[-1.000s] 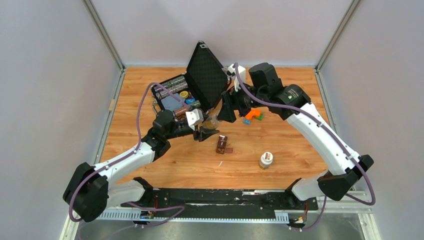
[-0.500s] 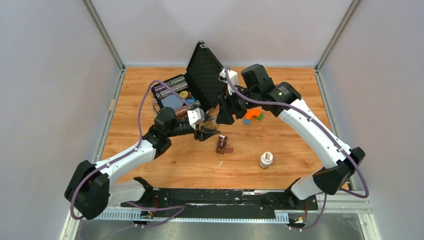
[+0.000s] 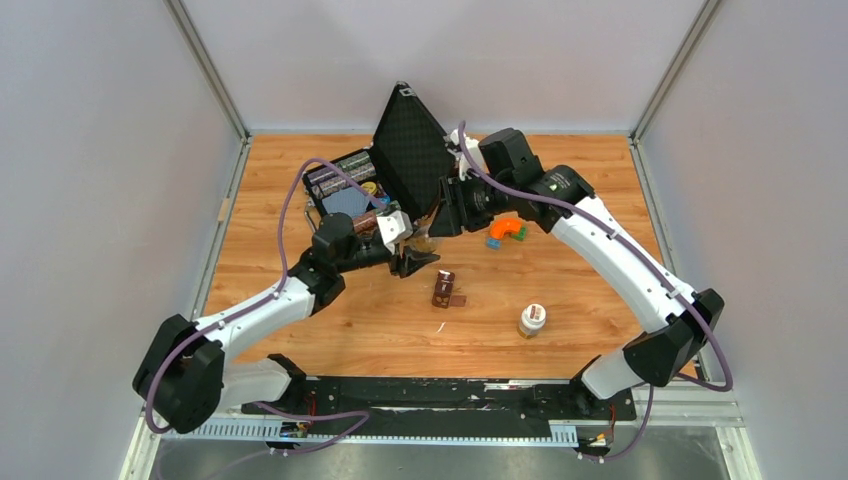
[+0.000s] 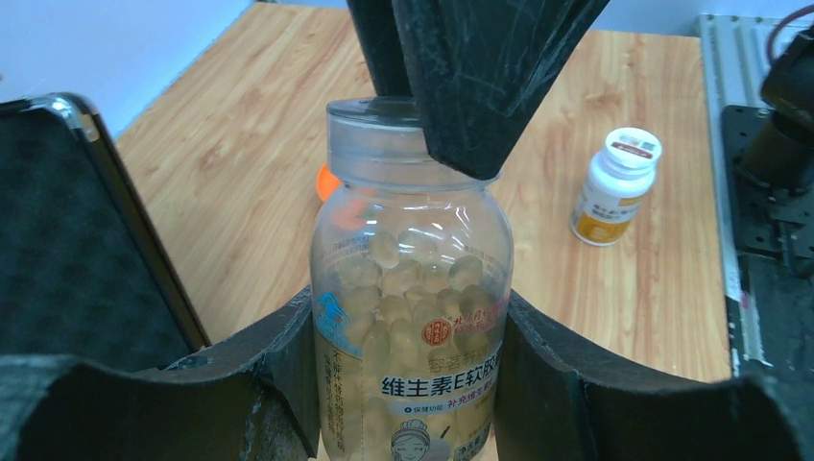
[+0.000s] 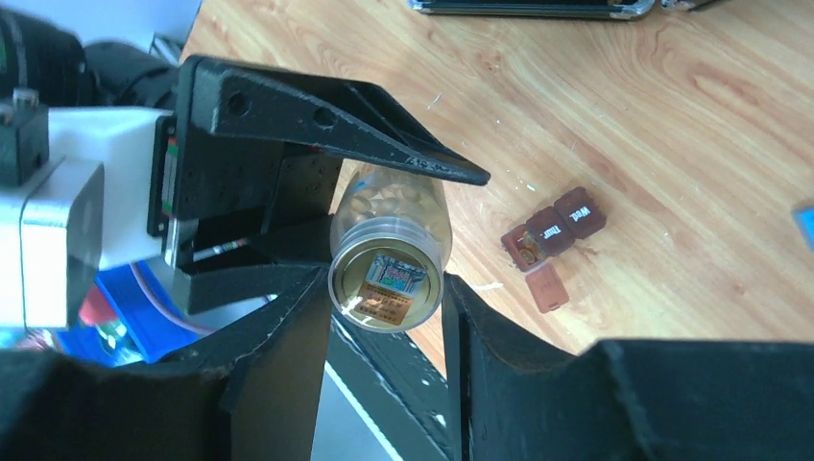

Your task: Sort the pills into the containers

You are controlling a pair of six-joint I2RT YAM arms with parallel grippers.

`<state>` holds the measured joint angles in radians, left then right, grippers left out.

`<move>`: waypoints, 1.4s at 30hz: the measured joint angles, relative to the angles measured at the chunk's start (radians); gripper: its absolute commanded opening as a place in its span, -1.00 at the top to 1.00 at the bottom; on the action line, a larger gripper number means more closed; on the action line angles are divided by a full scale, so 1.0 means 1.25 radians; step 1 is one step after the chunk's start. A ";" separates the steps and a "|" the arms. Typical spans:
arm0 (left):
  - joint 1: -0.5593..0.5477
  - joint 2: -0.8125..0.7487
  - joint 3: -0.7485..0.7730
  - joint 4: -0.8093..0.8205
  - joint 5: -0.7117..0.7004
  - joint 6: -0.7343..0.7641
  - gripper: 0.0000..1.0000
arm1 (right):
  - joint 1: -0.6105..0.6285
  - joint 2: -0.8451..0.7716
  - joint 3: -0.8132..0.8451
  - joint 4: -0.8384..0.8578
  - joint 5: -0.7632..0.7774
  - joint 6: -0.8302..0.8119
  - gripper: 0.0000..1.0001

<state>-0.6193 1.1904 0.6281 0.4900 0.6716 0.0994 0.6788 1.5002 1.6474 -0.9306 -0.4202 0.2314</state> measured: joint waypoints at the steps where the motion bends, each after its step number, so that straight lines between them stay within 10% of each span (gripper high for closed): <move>1: 0.000 0.001 0.000 0.000 -0.012 0.001 1.00 | 0.001 0.003 0.000 0.005 0.021 0.046 0.39; 8: 0.002 0.008 0.000 -0.013 -0.091 0.033 1.00 | 0.012 0.023 -0.002 0.024 0.138 0.313 0.05; 13: 0.002 0.012 0.003 -0.018 -0.128 0.045 1.00 | 0.013 0.056 0.016 0.043 0.174 0.381 -0.74; 17: -0.001 0.022 0.016 -0.027 -0.142 0.054 1.00 | 0.006 0.065 0.017 0.059 0.179 0.356 -0.99; 36: -0.001 0.041 0.082 -0.143 0.022 0.115 1.00 | -0.063 -0.012 -0.032 0.009 -0.114 -0.222 -0.75; 42: -0.001 0.049 0.086 -0.146 0.057 0.120 1.00 | -0.063 0.022 -0.023 -0.024 -0.127 -0.244 -0.22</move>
<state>-0.6201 1.2514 0.7361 0.3069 0.7429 0.2489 0.5995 1.5276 1.6192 -0.9611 -0.5793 -0.0738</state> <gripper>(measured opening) 0.608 0.783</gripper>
